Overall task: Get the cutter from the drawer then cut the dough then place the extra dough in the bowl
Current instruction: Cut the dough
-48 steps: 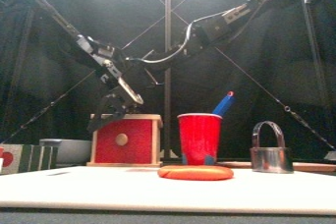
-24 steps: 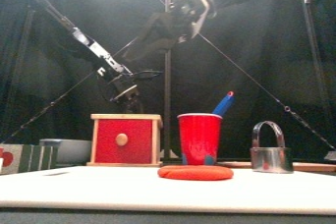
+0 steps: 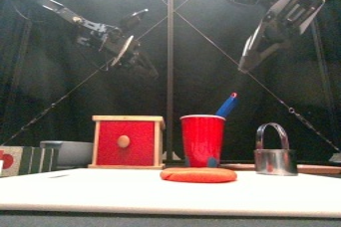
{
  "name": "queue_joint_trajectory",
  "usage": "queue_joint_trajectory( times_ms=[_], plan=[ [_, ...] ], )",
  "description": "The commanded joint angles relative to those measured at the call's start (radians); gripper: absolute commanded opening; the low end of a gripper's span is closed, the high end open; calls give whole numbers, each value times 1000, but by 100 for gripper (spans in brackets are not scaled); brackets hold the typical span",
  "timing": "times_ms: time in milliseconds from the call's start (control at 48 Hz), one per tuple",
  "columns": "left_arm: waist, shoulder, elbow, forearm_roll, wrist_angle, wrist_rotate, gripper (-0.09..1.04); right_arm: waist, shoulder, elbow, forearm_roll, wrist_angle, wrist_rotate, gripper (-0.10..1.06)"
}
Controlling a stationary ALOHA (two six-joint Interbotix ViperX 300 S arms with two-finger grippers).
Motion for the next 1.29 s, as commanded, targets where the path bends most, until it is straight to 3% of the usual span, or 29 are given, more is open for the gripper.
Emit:
queue_joint_trajectory(
  times_ms=[21,229,500,708,875,1083,1292],
  plan=[
    [-78,-31,26,-12,-89,-2,62,9,5,5,-8,2,-15,77],
    [-275,-29,54,-40,-127,0,65,9,100,29,-26,-3,-20,77],
    [-356,-25,123,-72,-126,-21,65,11,213,11,-80,-18,-17,75],
    [-359,-15,183,-71,-126,-80,64,32,215,-31,-78,-17,0,50],
    [-364,-12,212,-69,-126,-83,64,55,224,-121,-48,11,5,45],
    [-364,-11,229,-69,-124,-81,64,64,325,-250,97,41,26,45],
    [-364,-11,253,-69,-123,-81,64,100,469,-385,101,43,29,45]
  ],
)
